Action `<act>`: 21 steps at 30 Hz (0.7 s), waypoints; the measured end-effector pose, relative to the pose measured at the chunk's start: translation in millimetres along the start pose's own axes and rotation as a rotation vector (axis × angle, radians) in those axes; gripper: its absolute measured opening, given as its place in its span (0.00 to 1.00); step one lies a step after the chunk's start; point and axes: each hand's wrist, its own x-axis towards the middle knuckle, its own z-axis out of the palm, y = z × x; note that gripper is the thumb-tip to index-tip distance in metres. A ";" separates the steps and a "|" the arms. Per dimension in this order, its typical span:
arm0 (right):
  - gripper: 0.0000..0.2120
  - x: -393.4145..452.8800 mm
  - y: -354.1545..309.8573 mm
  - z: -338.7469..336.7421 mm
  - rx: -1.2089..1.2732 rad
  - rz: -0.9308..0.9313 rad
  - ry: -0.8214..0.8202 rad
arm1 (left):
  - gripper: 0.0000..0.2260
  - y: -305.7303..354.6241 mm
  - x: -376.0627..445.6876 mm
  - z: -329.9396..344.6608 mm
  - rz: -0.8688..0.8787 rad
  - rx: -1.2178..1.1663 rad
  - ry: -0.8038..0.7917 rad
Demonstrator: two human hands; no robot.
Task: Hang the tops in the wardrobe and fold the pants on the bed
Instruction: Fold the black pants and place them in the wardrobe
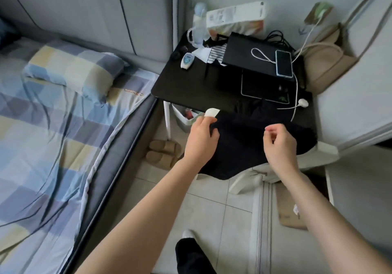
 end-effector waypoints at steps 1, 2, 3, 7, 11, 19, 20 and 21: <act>0.08 4.2 4.9 -5.6 -0.010 -0.021 0.013 | 0.16 8.1 10.9 8.9 0.025 0.031 0.000; 0.08 7.4 9.8 -10.2 -0.041 -0.035 0.029 | 0.18 14.4 20.1 16.5 0.029 0.067 -0.003; 0.09 11.6 16.2 -14.8 -0.115 -0.046 0.058 | 0.19 21.0 28.8 25.1 0.013 0.118 -0.008; 0.23 44.8 39.7 -28.1 -0.521 0.226 -0.010 | 0.23 40.3 53.0 48.9 -0.126 0.375 0.000; 0.33 83.4 59.6 -40.1 -0.446 0.725 -0.404 | 0.16 46.4 63.8 55.3 -0.171 0.450 0.065; 0.18 86.0 31.7 -31.9 0.009 0.477 -0.149 | 0.04 32.8 46.5 58.5 0.051 0.267 0.129; 0.19 79.5 22.7 -33.0 0.101 0.435 -0.115 | 0.04 29.9 45.7 56.7 0.019 0.176 0.119; 0.20 72.0 10.5 -33.8 0.195 0.385 -0.095 | 0.04 27.3 44.2 51.3 -0.038 0.066 0.114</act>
